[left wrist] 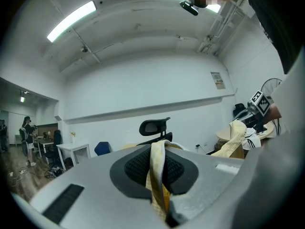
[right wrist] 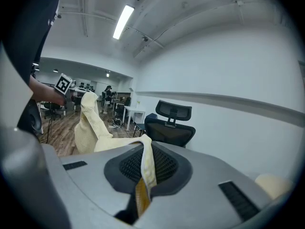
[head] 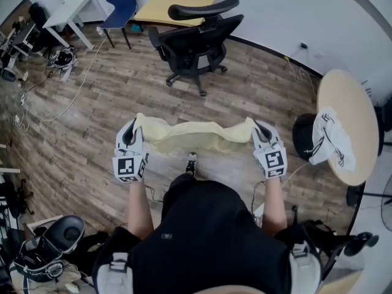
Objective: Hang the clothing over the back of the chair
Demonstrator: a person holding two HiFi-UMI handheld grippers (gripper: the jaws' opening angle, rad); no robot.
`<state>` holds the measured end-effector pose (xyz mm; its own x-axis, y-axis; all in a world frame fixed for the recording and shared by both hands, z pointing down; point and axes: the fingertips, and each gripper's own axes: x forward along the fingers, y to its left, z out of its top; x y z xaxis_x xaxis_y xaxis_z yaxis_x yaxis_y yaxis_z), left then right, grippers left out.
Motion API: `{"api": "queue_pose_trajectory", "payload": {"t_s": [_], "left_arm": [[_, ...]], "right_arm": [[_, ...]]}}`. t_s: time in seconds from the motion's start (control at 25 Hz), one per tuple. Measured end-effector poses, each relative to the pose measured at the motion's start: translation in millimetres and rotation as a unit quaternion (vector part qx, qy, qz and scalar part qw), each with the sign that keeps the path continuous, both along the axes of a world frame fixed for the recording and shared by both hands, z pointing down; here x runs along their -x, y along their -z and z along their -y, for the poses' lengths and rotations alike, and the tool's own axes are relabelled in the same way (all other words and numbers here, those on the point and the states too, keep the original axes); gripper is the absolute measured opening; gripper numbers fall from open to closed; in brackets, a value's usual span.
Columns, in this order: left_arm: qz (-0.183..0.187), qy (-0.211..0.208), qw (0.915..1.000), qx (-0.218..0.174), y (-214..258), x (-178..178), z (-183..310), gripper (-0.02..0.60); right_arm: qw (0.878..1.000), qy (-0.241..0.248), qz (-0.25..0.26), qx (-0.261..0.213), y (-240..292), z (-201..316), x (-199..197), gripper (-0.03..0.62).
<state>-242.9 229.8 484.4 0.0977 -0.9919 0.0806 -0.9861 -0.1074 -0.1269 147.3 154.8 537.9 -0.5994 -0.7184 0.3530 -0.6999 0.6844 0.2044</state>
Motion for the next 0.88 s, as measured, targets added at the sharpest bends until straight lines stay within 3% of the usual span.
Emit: {"api": "queue_pose_trajectory", "payload": {"t_s": [0.88], "left_arm": [[-0.004,-0.033,0.9994,0.005,-12.0,46.4,91.5,0.003]], "right_arm": [[0.999,-0.052,-0.003,0.008,-12.8,63.0,33.6,0.000]]}}
